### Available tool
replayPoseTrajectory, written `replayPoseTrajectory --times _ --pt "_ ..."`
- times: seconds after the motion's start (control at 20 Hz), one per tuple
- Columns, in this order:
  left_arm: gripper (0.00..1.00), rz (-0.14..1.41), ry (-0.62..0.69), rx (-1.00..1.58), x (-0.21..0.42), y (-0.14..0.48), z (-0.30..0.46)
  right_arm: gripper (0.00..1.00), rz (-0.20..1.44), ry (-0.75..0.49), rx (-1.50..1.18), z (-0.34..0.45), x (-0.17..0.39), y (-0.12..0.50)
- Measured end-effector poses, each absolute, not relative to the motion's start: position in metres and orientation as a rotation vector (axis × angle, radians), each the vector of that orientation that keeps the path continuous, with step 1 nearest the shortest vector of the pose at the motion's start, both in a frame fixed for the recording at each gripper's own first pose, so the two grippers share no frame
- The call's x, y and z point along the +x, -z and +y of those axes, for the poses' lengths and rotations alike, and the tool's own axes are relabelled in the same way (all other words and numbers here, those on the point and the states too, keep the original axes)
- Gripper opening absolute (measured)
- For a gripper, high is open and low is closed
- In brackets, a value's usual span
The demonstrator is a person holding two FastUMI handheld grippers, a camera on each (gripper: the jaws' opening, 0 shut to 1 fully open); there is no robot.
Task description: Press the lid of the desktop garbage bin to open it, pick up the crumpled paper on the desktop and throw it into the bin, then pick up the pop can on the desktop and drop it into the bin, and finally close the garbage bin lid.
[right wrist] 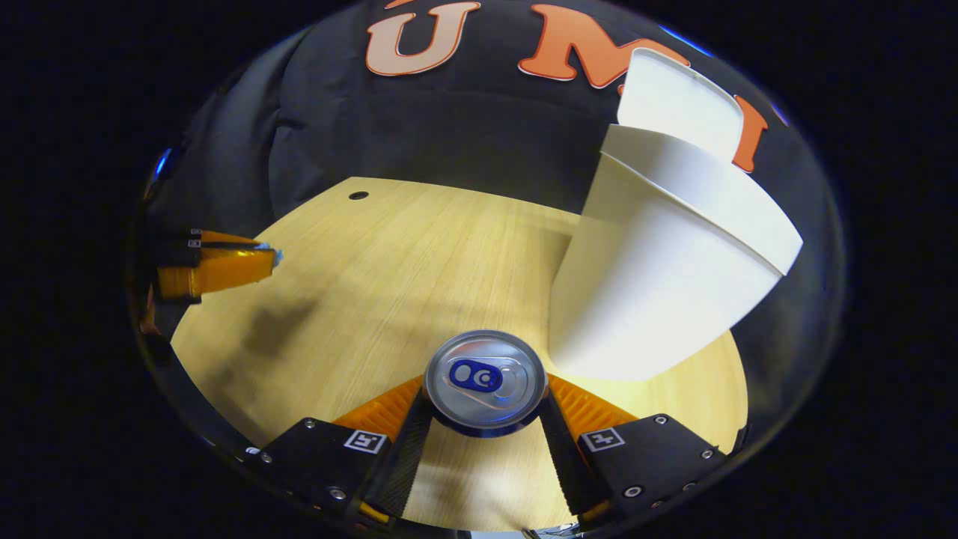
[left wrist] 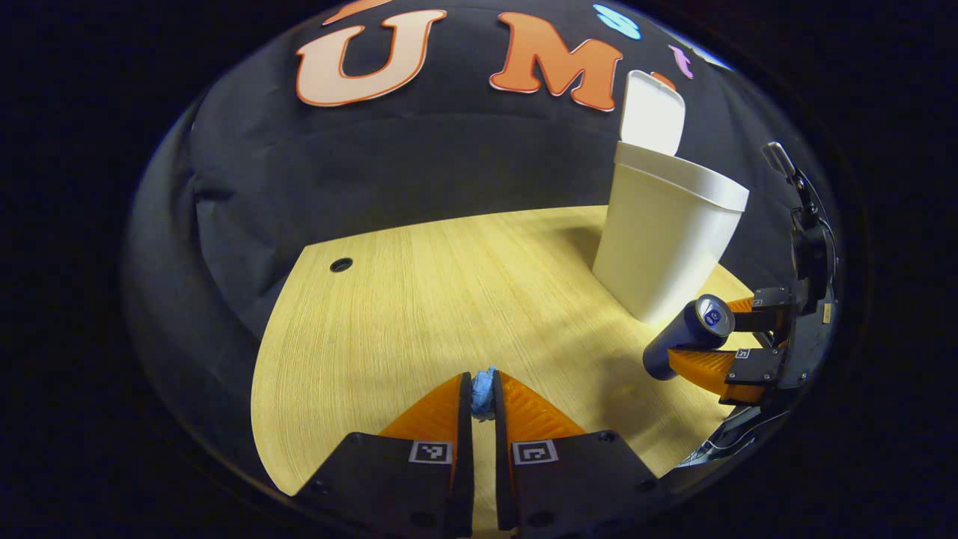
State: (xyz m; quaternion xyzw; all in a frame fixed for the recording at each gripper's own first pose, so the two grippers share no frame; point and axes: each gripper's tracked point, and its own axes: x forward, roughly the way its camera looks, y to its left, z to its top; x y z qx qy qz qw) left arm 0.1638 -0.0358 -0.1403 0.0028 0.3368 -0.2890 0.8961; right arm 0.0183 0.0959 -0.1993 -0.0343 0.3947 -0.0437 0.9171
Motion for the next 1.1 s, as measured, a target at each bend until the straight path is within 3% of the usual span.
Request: replayPoseTrajectory --times 0.3,1.05,1.1 --pt "0.16 0.577 0.674 -0.006 0.178 0.086 -0.071 0.79 0.8 0.164 -0.04 0.089 0.022 0.204" --pt "0.15 0.369 0.736 -0.124 0.189 -0.055 -0.236 0.79 0.737 0.144 -0.017 0.089 0.023 0.202" --pt "0.15 0.356 0.737 -0.131 0.19 -0.062 -0.244 0.75 0.734 0.146 -0.01 0.086 0.023 0.203"
